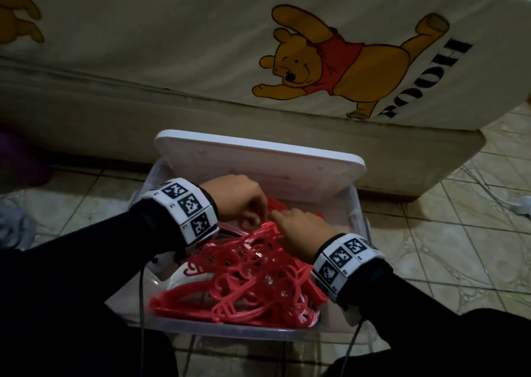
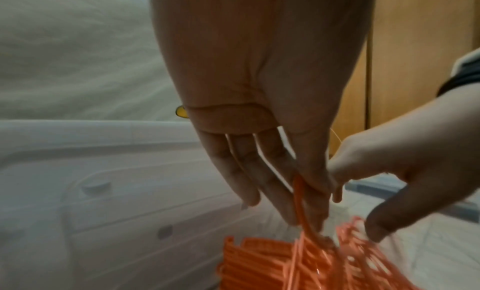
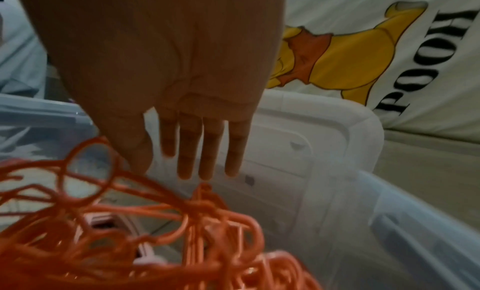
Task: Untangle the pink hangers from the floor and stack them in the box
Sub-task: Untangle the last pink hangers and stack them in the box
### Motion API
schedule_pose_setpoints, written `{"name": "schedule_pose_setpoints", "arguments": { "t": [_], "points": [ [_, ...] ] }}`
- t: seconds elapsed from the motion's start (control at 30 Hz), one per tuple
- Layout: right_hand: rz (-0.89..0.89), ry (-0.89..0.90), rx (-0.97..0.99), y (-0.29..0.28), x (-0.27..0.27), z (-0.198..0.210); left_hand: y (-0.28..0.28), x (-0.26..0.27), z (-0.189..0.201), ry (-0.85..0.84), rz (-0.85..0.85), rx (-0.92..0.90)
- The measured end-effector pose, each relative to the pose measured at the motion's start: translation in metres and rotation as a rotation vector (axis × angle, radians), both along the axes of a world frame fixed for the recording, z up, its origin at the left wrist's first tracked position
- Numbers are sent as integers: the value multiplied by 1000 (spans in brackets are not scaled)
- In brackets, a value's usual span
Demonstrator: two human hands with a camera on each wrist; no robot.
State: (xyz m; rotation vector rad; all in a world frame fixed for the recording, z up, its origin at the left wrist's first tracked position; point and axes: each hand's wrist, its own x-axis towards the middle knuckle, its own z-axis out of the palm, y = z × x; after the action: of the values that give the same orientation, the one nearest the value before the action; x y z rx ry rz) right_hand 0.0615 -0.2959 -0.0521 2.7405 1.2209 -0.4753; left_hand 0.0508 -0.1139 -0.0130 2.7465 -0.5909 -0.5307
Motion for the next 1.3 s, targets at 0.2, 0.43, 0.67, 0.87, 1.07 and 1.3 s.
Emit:
{"name": "schedule_pose_setpoints", "arguments": {
  "t": [0.2,0.43,0.67,0.87,1.07,1.3],
  "points": [
    [12,68,-46,0,-8,-15,-6,-3,-6,-9,-13,-11],
    [-65,239,121,2,-8,-9,0,2,-12,-16,130,-55],
    [-53,211,15,-8,-4,-13,5,2,-35,164,258,133],
    [-74,332,10,-5,-5,-15,2,-17,-85,307,255,349],
    [-47,304,28,-6,-6,-14,5,-17,-94,217,258,338],
    [-64,246,-14,-9,5,4,5,-5,-58,75,237,349]
  ]
}}
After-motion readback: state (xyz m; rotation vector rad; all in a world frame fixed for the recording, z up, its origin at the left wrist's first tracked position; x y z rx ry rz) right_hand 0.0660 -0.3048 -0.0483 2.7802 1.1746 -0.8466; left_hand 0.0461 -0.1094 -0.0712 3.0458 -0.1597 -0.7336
